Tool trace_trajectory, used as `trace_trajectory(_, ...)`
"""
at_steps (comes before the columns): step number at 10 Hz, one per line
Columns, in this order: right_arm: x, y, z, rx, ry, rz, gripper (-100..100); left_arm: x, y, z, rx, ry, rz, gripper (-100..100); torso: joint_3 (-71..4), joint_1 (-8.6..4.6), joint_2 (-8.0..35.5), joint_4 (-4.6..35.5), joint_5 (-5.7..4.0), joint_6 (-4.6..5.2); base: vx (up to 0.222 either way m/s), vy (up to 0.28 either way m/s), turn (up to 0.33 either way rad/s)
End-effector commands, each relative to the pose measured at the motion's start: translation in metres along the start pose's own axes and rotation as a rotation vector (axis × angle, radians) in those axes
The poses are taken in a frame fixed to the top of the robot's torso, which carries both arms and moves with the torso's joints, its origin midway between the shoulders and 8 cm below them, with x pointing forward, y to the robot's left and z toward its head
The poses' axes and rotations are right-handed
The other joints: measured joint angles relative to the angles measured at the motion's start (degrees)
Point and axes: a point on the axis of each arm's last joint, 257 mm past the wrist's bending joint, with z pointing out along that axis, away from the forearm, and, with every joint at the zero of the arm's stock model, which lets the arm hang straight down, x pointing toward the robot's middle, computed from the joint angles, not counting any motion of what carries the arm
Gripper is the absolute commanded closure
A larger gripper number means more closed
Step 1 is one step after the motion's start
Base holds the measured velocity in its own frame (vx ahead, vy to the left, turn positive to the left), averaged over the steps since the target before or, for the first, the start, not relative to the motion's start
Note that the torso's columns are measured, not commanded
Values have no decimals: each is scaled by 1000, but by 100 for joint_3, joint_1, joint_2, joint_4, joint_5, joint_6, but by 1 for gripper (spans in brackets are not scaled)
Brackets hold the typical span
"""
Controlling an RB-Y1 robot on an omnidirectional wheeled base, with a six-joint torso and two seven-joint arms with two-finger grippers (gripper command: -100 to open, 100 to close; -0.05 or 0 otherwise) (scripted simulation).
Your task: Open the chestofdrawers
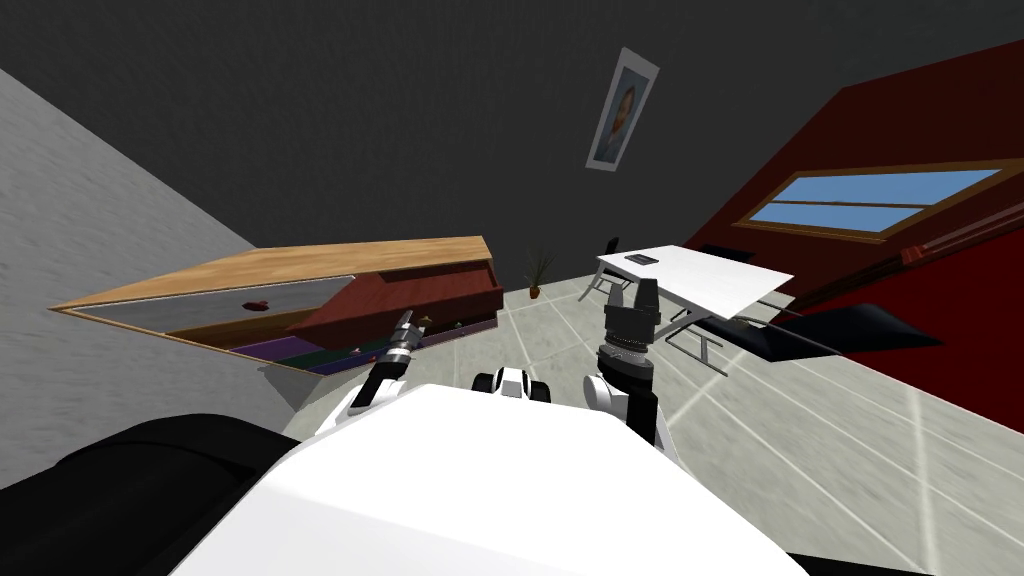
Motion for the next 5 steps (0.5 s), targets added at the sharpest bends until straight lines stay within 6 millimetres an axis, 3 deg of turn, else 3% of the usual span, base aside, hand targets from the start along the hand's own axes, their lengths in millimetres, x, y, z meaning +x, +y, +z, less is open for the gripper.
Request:
trace_trajectory(1,0,0,0,0,0,0,0,-1,3,-1,-9,-3,0,0,-5,13,-11,-9,11,1,0,0,0)
trace_trajectory(5,0,0,0,0,0,0,0,-2,10,-4,-26,-8,-1,0,-17,38,-38,-29,35,3,0,0,0)
